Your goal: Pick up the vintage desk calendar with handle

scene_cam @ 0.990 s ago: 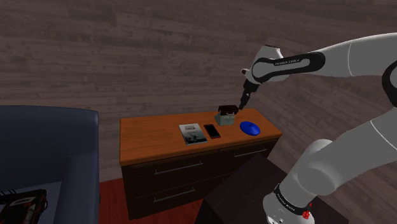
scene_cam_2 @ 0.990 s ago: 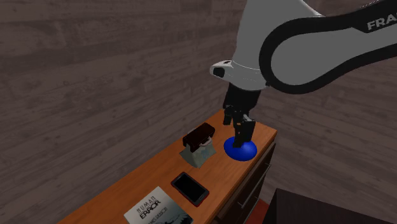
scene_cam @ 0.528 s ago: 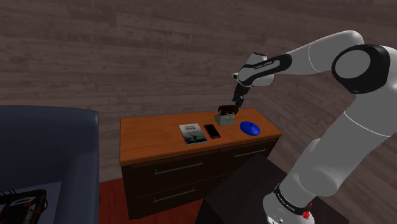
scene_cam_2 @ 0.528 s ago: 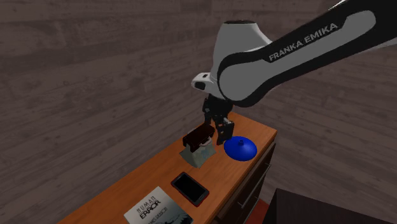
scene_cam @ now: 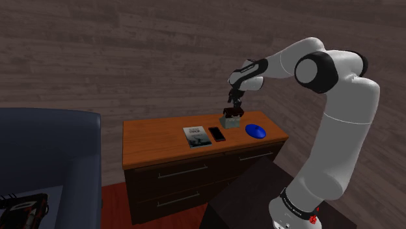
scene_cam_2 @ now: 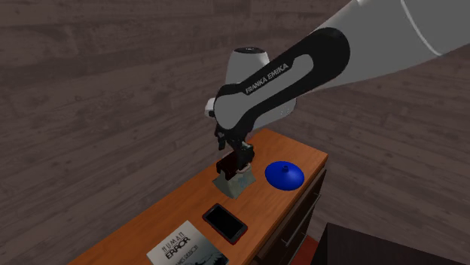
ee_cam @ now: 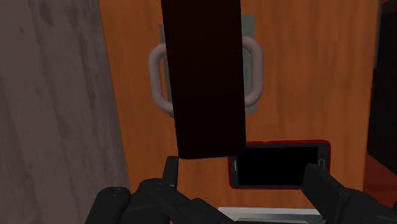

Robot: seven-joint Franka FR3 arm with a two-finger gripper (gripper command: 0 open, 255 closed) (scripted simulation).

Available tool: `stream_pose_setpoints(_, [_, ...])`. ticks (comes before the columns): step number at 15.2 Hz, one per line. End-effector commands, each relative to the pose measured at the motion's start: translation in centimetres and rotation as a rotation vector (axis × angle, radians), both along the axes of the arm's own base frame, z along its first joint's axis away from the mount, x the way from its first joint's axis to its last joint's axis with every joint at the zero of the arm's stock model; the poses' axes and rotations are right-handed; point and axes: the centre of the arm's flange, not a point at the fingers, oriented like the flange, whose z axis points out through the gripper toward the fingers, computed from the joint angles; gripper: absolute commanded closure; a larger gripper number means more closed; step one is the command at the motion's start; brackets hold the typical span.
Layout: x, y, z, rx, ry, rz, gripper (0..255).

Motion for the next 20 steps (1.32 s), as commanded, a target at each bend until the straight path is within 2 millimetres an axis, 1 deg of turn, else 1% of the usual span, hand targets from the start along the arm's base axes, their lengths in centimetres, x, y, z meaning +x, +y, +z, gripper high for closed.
stream_pose_setpoints(1, [2.4, -0.2, -2.0, -0.016, -0.006, 0.076, 0])
stream_pose_setpoints(2, [2.7, -0.3, -2.2, -0.018, -0.006, 0.084, 0])
stream_pose_setpoints(8, [2.7, -0.3, -5.3, -0.018, -0.006, 0.084, 0])
stream_pose_setpoints(9, [2.7, -0.3, -6.2, -0.018, -0.006, 0.084, 0])
stream_pose_setpoints(11, [2.7, -0.3, -6.2, -0.018, -0.006, 0.084, 0])
stream_pose_setpoints(12, [2.7, -0.3, -6.2, -0.018, -0.006, 0.084, 255])
stream_pose_setpoints(20, [2.7, -0.2, -6.2, -0.018, -0.006, 0.084, 255])
